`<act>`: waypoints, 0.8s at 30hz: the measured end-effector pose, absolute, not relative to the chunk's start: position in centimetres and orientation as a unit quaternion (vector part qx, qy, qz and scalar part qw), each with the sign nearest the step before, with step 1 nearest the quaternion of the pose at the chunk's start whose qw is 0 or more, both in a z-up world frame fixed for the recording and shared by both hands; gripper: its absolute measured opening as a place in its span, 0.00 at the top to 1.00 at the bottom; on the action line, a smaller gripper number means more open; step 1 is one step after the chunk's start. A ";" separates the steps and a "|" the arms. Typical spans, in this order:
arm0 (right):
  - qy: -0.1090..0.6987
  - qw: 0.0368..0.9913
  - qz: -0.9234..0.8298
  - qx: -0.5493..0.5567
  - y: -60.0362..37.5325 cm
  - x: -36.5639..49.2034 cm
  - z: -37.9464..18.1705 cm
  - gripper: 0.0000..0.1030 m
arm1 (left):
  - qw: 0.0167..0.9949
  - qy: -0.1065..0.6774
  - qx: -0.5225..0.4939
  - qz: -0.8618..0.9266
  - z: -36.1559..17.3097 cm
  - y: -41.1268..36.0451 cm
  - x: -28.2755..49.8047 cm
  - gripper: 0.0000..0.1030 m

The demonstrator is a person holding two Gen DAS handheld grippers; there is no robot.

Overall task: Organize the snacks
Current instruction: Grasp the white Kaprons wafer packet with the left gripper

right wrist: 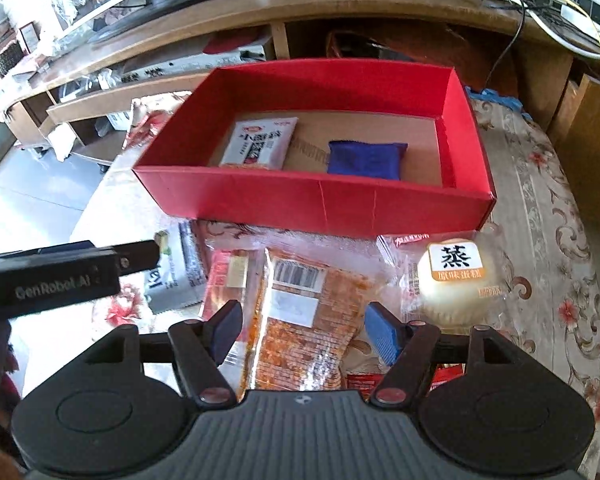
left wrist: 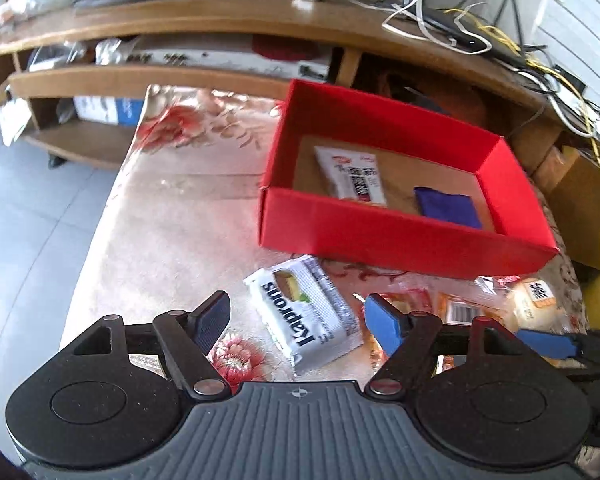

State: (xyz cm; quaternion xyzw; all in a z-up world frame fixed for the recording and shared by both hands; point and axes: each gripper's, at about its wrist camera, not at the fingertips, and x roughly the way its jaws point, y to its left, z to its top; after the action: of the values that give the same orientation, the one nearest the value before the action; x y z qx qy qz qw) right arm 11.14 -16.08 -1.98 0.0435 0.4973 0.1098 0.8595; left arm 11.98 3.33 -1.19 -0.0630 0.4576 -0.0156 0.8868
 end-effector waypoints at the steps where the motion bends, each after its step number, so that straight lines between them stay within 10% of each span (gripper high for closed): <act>1: 0.501 0.858 0.108 0.041 -16.1 11.2 -2.3 0.36 | 0.884 0.462 -0.068 -0.013 -1.3 3.6 12.0 0.23; 24: 0.508 0.855 0.104 0.036 -16.0 11.5 -2.9 0.31 | 0.860 0.497 -0.109 0.042 -4.9 2.7 16.1 0.20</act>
State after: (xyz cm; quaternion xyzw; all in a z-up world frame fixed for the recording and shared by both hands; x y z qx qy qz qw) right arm 11.48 -16.03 -2.88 0.0357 0.5077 0.1036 0.8545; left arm 16.14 2.67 -4.85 -0.1093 0.4966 0.0420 0.8600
